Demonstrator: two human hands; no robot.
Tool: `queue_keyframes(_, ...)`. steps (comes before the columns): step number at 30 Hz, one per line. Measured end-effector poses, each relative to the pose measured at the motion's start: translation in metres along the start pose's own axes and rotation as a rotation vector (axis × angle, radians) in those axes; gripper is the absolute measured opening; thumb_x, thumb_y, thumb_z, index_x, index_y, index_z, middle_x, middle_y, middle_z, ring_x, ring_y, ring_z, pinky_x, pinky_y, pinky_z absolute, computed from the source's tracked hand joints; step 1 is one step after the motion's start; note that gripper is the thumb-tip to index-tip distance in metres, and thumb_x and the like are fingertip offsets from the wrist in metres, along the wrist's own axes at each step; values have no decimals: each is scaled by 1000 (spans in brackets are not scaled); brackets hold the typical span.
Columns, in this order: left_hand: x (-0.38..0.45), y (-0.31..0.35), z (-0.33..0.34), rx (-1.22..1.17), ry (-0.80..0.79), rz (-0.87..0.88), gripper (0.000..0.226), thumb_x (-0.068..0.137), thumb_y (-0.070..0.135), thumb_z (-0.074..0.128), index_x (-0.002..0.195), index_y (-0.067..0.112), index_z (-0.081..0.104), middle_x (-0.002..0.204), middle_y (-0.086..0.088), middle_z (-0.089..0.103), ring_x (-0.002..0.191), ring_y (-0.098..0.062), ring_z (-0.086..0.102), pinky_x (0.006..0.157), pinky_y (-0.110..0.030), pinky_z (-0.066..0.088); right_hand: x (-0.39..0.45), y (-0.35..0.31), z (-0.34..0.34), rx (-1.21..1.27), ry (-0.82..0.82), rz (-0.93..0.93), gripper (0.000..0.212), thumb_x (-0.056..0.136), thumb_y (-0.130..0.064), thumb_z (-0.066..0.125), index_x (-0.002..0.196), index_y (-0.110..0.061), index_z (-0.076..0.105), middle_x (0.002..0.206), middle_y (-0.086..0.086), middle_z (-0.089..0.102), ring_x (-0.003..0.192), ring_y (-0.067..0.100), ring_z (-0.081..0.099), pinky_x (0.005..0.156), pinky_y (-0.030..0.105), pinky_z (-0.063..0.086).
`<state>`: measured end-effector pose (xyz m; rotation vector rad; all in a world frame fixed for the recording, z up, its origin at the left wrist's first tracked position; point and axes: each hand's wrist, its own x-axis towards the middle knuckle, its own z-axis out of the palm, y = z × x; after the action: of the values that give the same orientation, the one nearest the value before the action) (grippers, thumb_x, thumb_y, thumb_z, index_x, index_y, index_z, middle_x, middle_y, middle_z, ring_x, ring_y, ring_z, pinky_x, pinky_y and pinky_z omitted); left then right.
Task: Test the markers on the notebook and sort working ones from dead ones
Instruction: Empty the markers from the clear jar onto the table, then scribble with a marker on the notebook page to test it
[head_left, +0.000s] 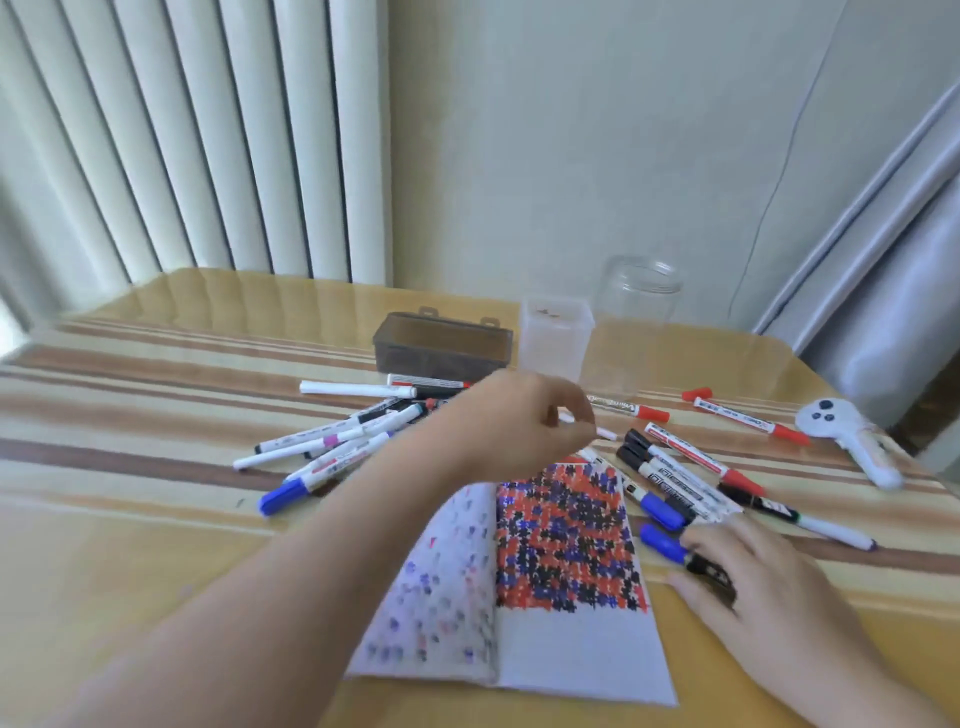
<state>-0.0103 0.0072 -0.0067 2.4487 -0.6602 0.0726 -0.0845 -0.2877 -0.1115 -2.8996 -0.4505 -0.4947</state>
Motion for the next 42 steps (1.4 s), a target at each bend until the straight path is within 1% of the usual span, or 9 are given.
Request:
queue_keyframes(4,-47,-36,-17,140,-84,-45,12,97,40,61,99,40,72,79,20,62,72,2,58,66,-24,41,5,4,-11,-6,-112,14,48,86,-63,53,116,-30,70,104,-18,64,100,17,65,77,40,55)
queue_keyframes(9,-80,-47,7,-52,-34,-83,16,98,43,62,114,43,68,96,21,66,84,-1,63,74,-26,54,27,-14,-42,120,-26,-105,24,96,-30,64,118,-24,72,107,-12,61,91,19,64,72,42,55)
queue_keyframes(13,-64,-26,23,-166,-20,28,37,99,56,53,133,42,57,108,19,67,95,-1,63,79,-21,52,62,-63,-42,297,-16,-221,29,103,-42,51,125,-32,67,94,-14,63,85,5,55,74,28,45)
queue_keyframes(17,-44,-24,40,-209,127,55,27,102,53,50,108,28,56,84,6,66,75,-12,59,64,-29,46,95,-94,-19,356,-77,-295,17,102,-47,44,99,-37,58,79,-20,56,74,4,52,63,28,42)
queue_keyframes(20,-40,-44,53,-309,193,-17,18,104,44,53,96,28,53,77,8,60,73,-10,55,64,-28,45,105,-96,8,310,-89,-286,30,99,-55,32,102,-33,53,83,-15,59,75,11,56,63,42,49)
queue_keyframes(28,-36,-56,49,-880,180,-59,16,99,31,64,91,20,56,74,-6,58,65,-18,46,61,-26,38,105,-94,0,389,-124,-131,42,90,-77,40,118,-47,38,80,-6,65,73,6,59,65,41,52)
queue_keyframes(34,-36,-59,50,-938,174,-134,12,100,4,57,108,6,48,98,-4,77,85,-18,71,79,-29,56,104,-77,-12,1330,-60,341,30,100,1,41,83,-24,43,77,9,57,71,23,48,67,44,41)
queue_keyframes(37,-35,-58,49,-920,164,-125,27,97,5,62,121,12,53,104,-3,77,94,-20,73,86,-28,57,106,-69,-18,2013,-257,413,37,88,1,36,98,-17,66,101,18,68,82,28,59,70,38,53)
queue_keyframes(42,-37,-59,50,-745,128,-150,27,103,7,57,123,22,66,107,5,74,100,-18,72,93,-35,58,106,-67,-4,2080,-200,304,45,71,-15,91,109,-25,70,93,8,68,74,15,59,60,24,52)
